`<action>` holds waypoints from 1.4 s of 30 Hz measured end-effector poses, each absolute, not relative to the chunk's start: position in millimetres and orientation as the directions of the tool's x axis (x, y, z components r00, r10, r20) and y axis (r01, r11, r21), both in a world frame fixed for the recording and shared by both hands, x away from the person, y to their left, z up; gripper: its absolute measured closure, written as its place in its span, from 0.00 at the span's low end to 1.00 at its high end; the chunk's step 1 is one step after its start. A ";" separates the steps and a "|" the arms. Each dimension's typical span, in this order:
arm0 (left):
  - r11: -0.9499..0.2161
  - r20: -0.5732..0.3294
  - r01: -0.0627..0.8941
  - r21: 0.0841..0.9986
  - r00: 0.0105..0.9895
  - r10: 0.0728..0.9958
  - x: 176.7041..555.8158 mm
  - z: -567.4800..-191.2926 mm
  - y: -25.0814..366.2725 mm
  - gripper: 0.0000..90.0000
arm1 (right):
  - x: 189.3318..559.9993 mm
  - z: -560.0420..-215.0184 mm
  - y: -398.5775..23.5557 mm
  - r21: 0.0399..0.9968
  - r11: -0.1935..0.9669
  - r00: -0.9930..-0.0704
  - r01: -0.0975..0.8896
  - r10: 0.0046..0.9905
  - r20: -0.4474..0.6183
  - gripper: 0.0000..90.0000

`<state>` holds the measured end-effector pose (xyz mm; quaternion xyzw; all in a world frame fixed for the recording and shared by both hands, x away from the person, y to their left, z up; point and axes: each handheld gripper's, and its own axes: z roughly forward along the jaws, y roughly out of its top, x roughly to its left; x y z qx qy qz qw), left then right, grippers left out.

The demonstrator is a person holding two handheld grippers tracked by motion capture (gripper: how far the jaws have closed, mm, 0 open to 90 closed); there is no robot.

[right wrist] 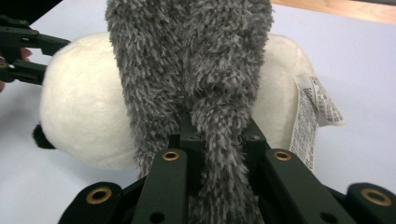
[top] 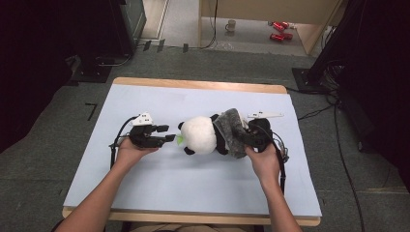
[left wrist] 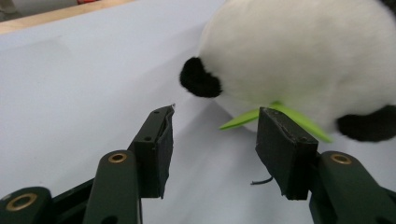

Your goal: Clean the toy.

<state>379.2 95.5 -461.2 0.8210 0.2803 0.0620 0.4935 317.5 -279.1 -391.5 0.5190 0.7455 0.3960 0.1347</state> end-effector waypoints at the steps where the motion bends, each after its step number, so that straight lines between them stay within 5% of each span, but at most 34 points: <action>1: -0.353 -0.186 0.406 0.843 0.836 0.517 381.9 -462.6 93.2 0.51 | 317.8 -391.5 -281.3 0.729 0.144 -0.422 0.669 0.881 0.213 0.86; 10: -0.380 -0.149 0.328 0.865 0.891 0.429 384.8 -465.5 71.9 0.50 | 318.3 -392.1 -302.3 0.718 0.114 -0.375 0.686 0.902 0.214 0.85; 29: -0.342 -0.274 0.339 0.876 0.935 0.223 384.4 -473.0 30.1 0.38 | 319.7 -400.8 -316.5 0.700 0.095 -0.343 0.708 0.913 0.223 0.86; 38: -0.384 -0.253 0.339 0.859 0.933 0.257 379.2 -470.1 31.1 0.81 | 320.4 -407.8 -309.6 0.714 0.076 -0.369 0.696 0.891 0.265 0.87; 42: -0.379 -0.242 0.339 0.861 0.929 0.281 377.6 -463.5 37.3 0.88 | 321.4 -408.5 -306.9 0.737 0.052 -0.380 0.674 0.880 0.285 0.87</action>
